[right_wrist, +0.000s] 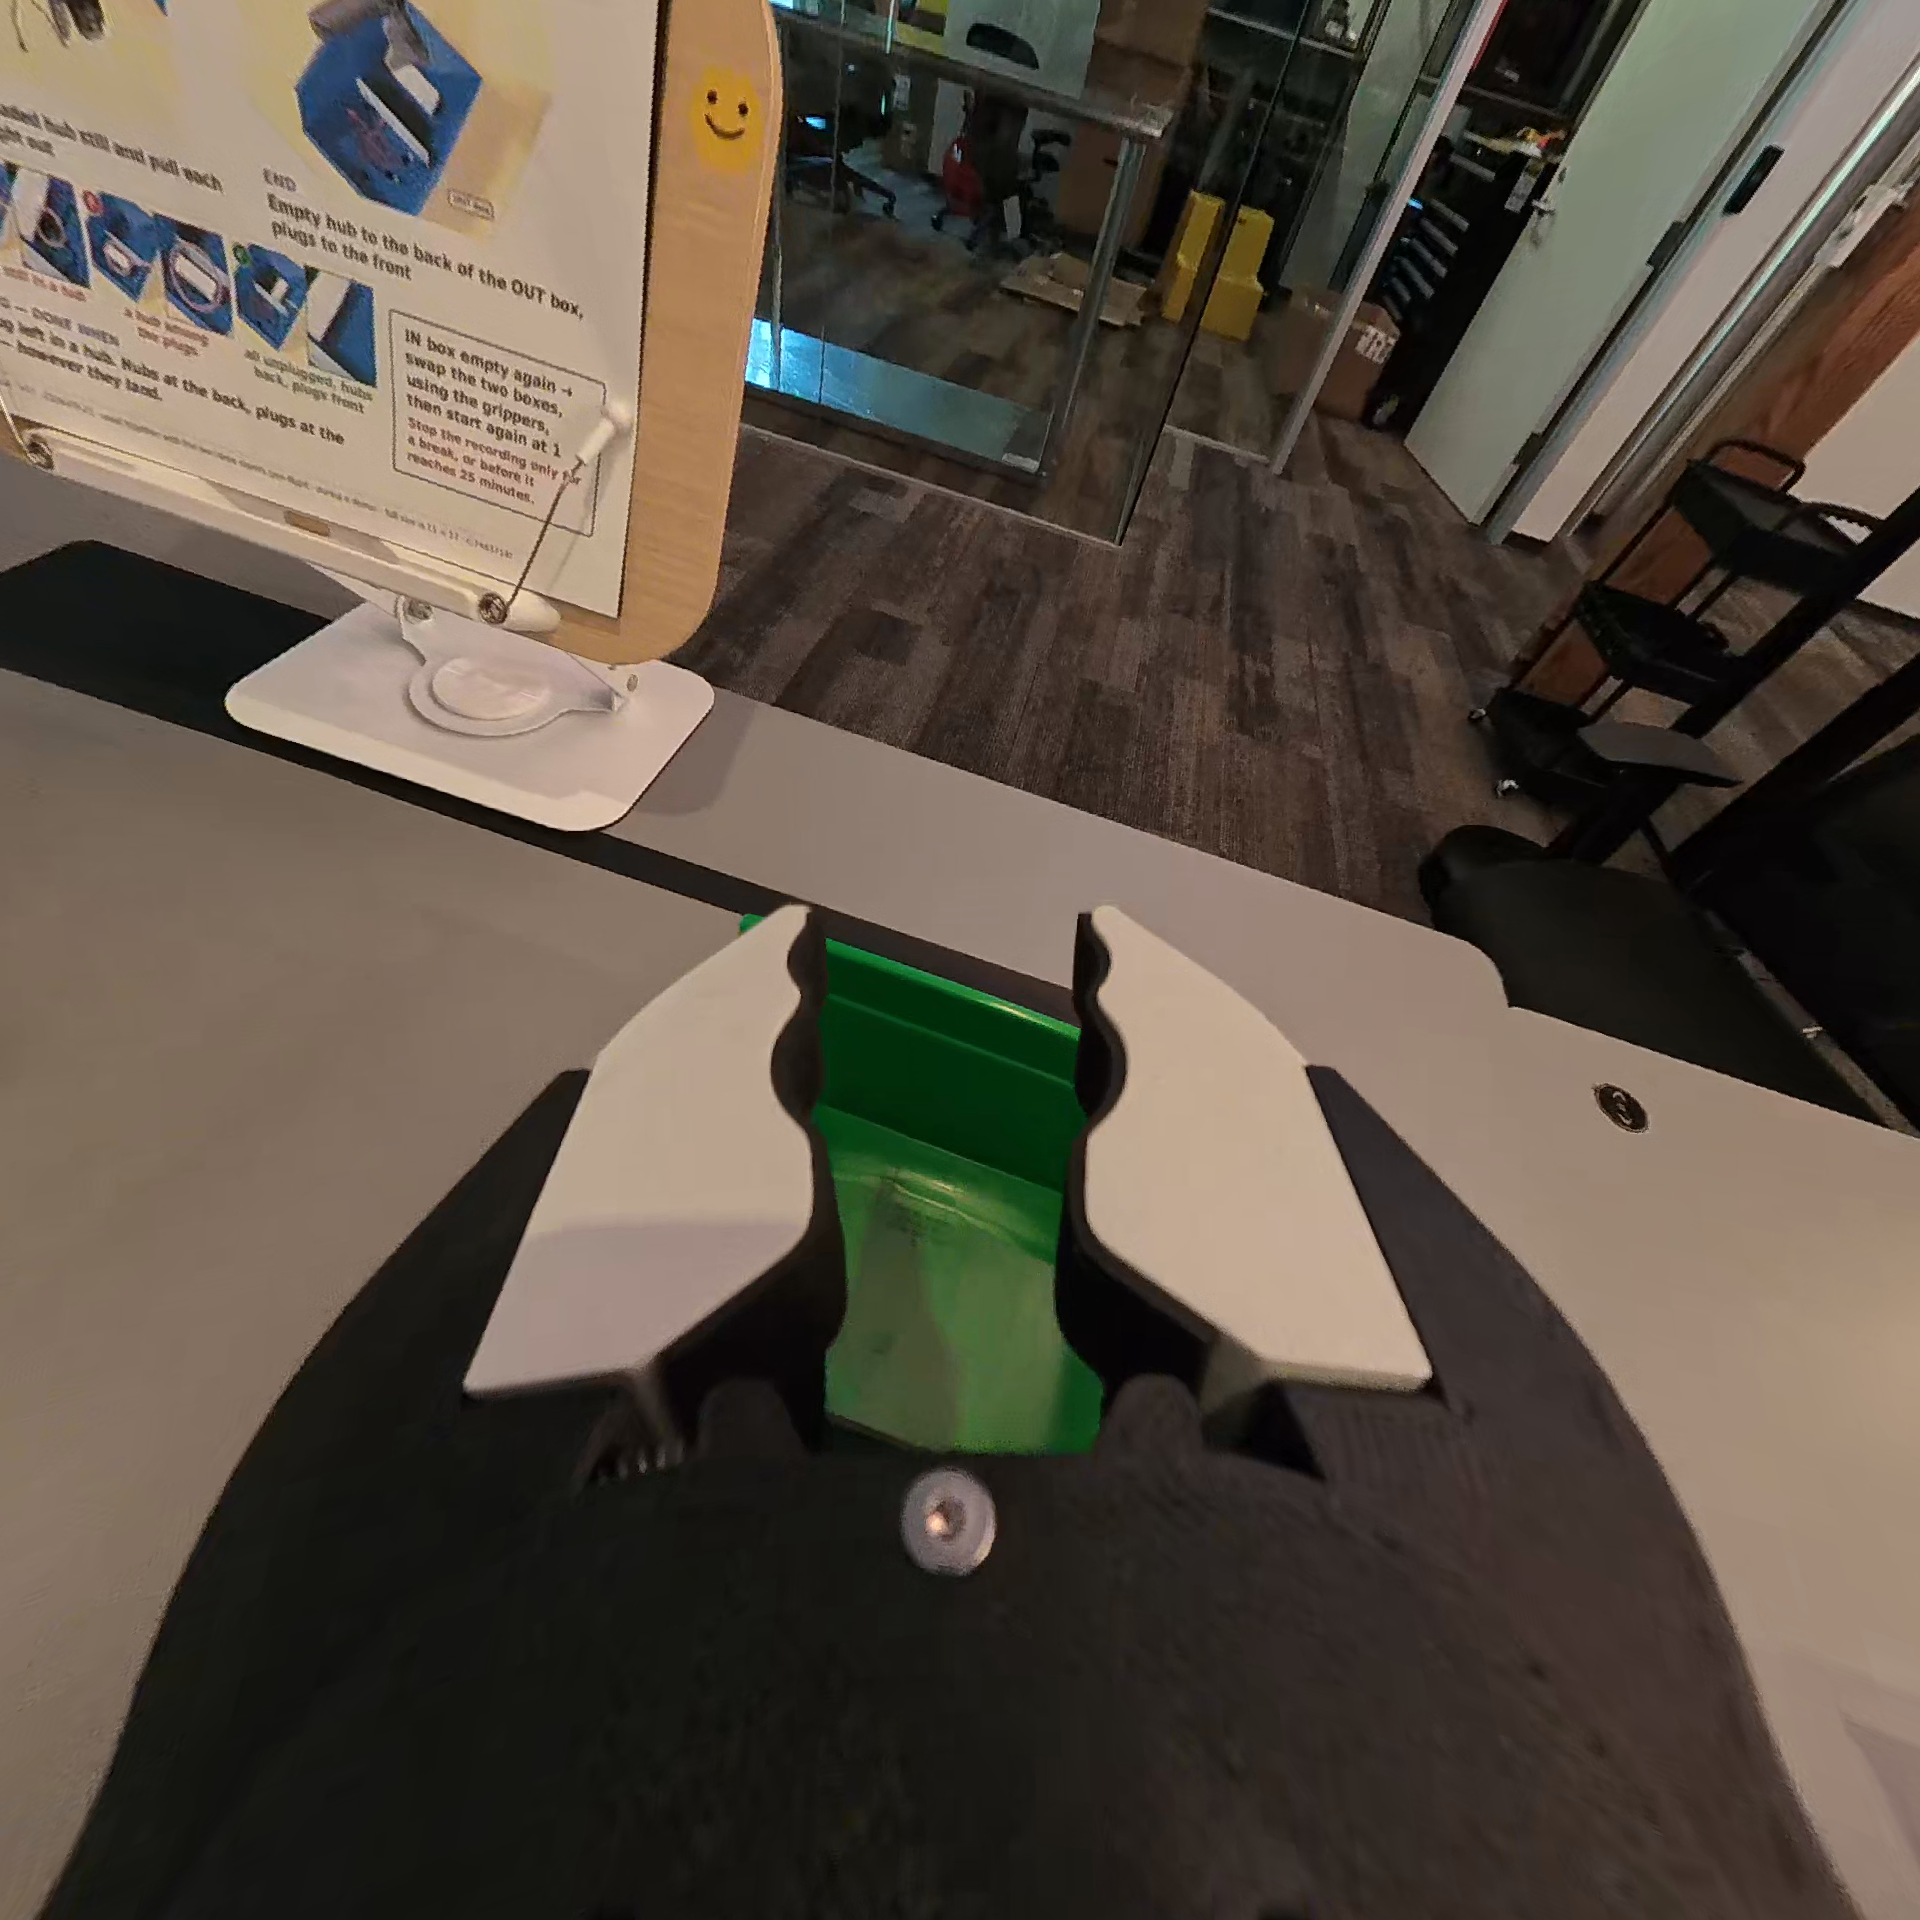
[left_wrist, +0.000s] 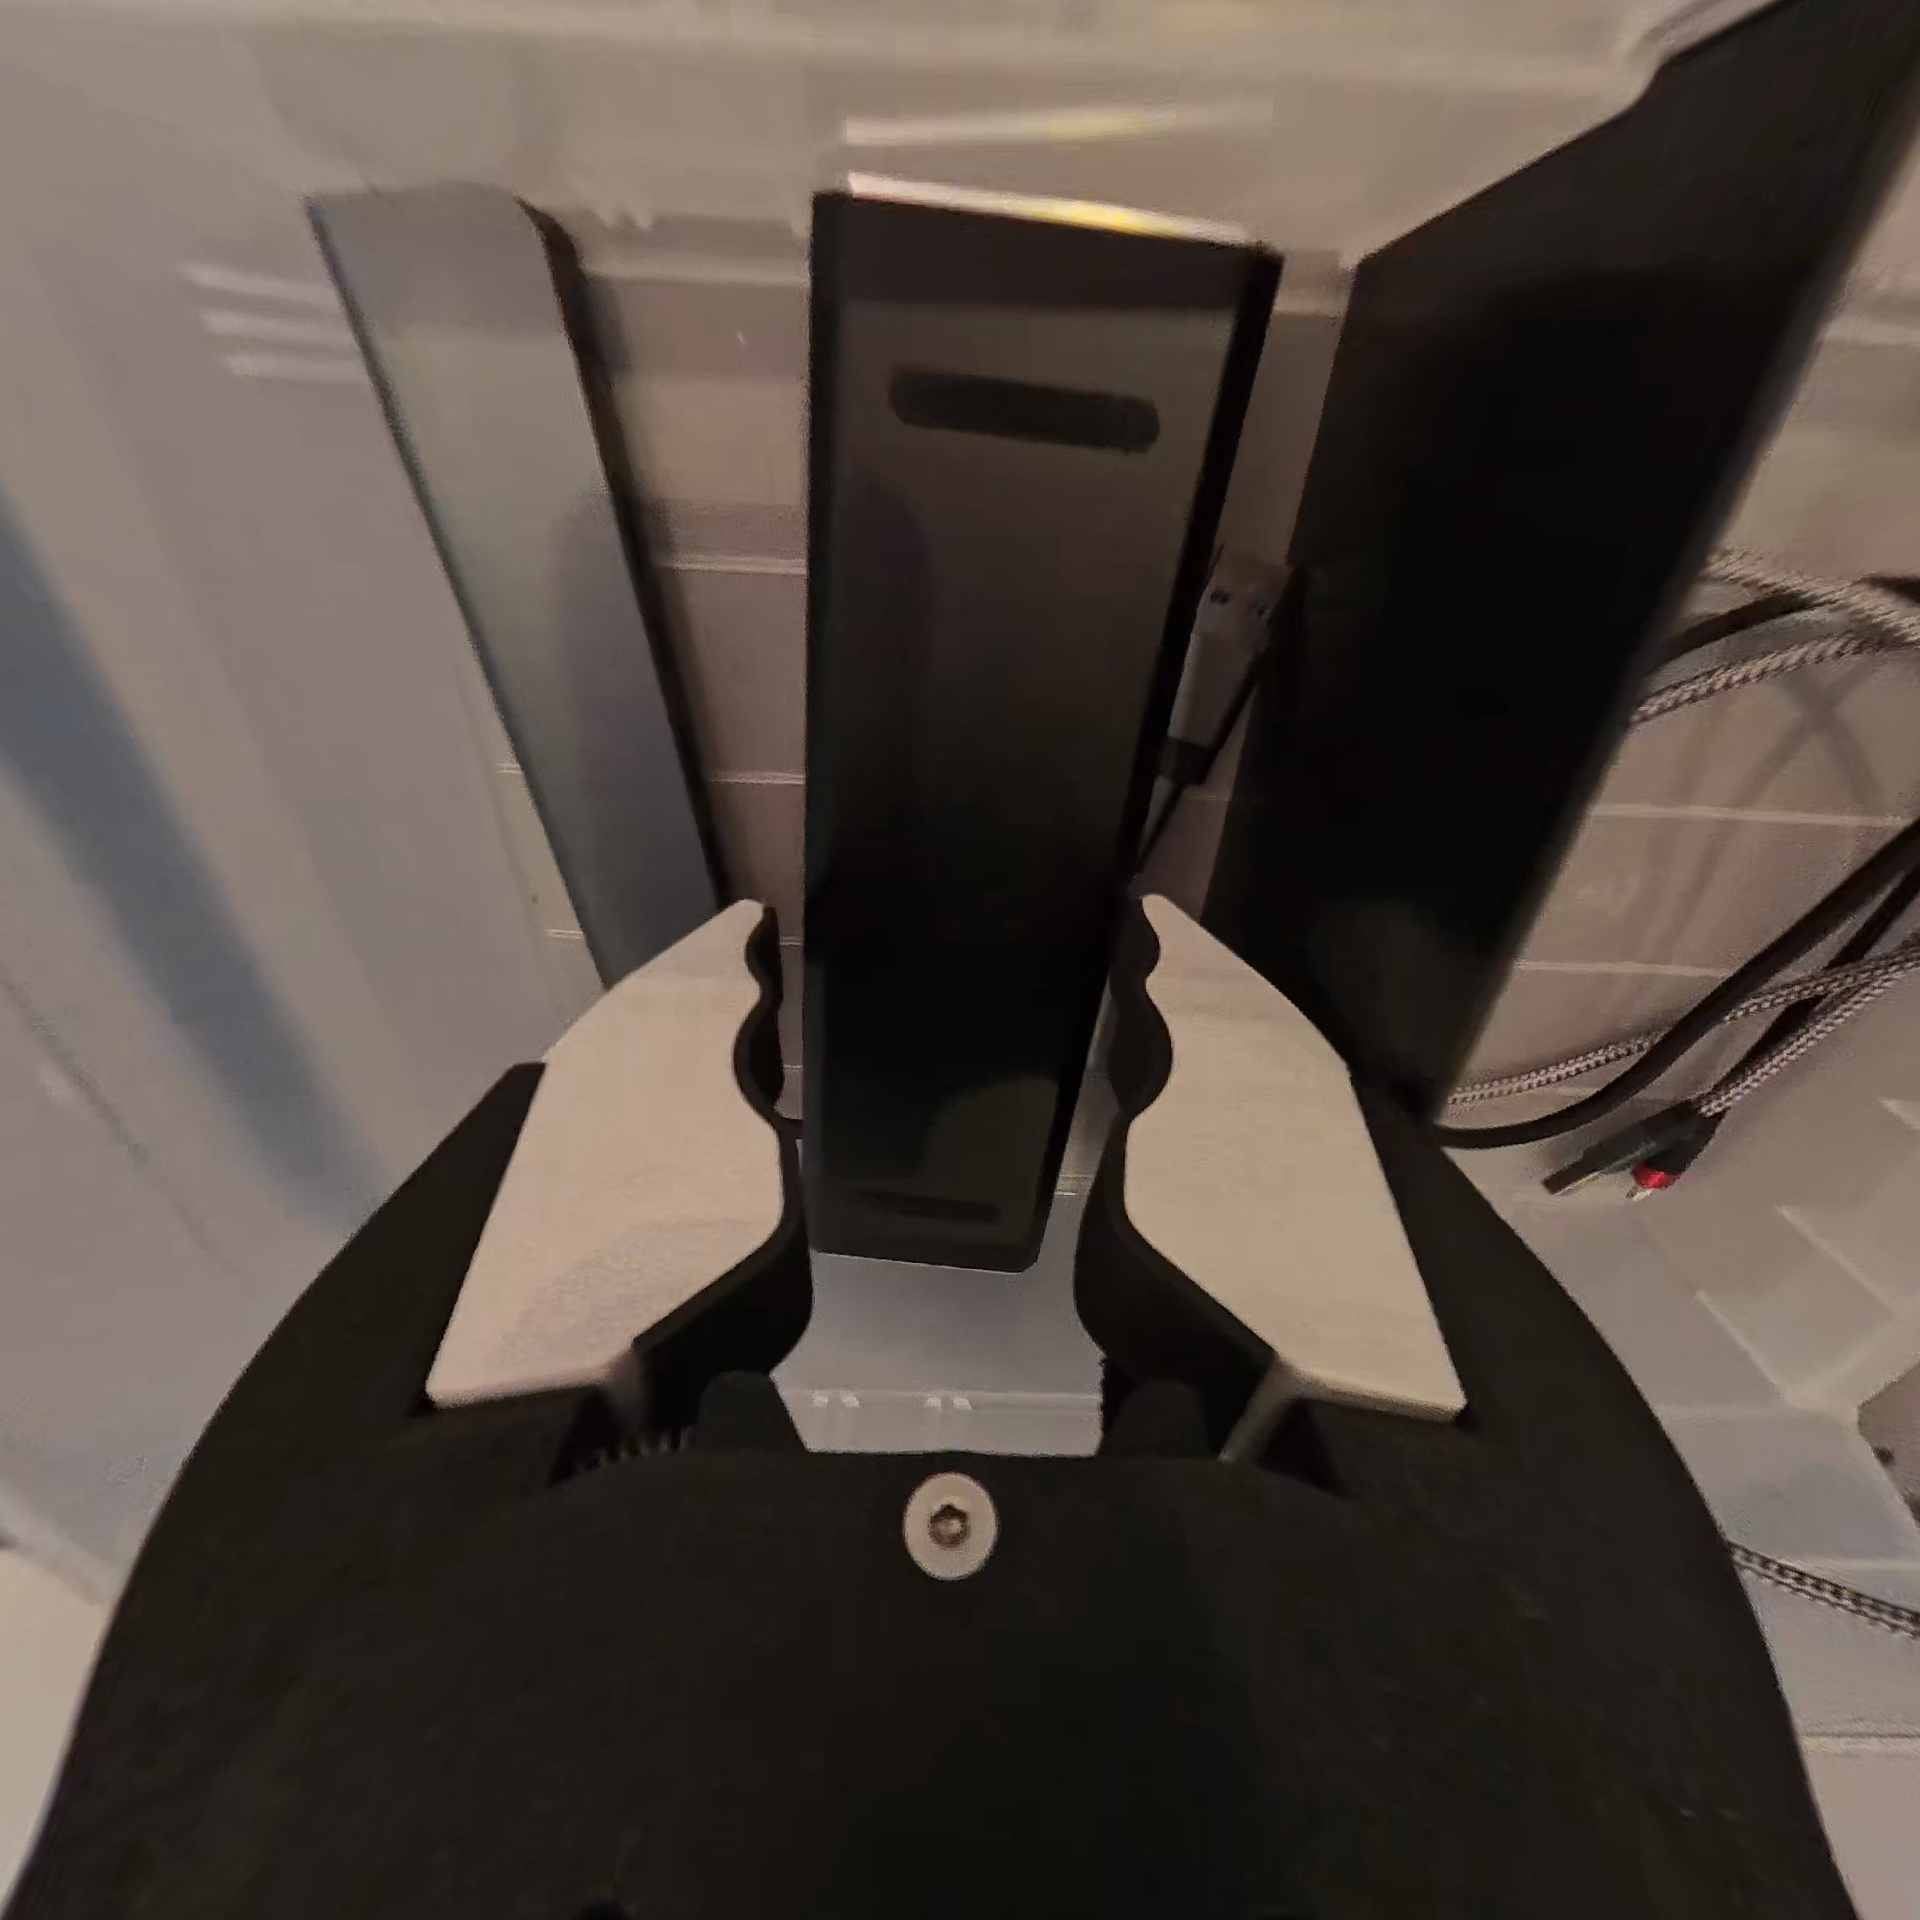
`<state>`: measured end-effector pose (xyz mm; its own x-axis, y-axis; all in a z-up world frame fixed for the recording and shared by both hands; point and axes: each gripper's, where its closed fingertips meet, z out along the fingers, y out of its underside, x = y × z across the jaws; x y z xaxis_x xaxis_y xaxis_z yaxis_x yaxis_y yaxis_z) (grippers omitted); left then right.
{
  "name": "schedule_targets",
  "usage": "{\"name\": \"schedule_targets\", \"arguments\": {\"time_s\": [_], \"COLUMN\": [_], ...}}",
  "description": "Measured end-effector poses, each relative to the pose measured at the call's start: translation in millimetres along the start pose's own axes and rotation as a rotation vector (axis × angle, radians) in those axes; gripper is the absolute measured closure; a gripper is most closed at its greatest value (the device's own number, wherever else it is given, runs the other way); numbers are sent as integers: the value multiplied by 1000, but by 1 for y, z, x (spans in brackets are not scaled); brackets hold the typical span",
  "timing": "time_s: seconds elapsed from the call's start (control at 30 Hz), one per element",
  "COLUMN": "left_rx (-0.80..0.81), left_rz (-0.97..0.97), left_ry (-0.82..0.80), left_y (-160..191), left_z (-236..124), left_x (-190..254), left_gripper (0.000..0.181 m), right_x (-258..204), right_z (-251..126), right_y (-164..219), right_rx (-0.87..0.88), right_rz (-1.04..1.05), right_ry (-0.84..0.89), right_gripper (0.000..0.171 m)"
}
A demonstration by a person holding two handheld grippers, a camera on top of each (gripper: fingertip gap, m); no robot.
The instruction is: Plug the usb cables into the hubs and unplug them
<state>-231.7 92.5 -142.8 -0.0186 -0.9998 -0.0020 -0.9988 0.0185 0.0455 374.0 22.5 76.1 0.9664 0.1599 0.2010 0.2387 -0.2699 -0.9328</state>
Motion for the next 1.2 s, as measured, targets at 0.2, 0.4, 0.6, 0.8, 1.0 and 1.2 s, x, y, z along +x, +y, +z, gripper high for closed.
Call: {"name": "schedule_targets", "arguments": {"time_s": [0.2, 0.4, 0.6, 0.8, 1.0, 1.2], "left_rx": [-71, -82, -120, -172, -212, 86], "left_rz": [56, -102, -205, -235, -223, -196], "left_ry": [-2, -16, -81, -210, -392, -488], "left_y": [6, 14, 18, 9, -24, -142], "left_z": [10, 4, -33, -106, -189, -230], "left_x": [-4, -7, -11, -8, 5, 54], "left_gripper": [121, 120, 120, 121, 121, 121], "right_x": [-9, -14, -11, 10, 56, 72], "right_z": [11, 19, 12, -2, -22, -34], "right_y": [5, 13, 12, 16, 60, 117], "right_rx": [-43, -89, -82, -78, -205, -365], "right_rz": [-55, -97, -111, -101, -21, 71], "right_ry": [2, -9, -11, 20, 74, -6], "right_gripper": [125, 125, 125, 125, 125, 124]}}
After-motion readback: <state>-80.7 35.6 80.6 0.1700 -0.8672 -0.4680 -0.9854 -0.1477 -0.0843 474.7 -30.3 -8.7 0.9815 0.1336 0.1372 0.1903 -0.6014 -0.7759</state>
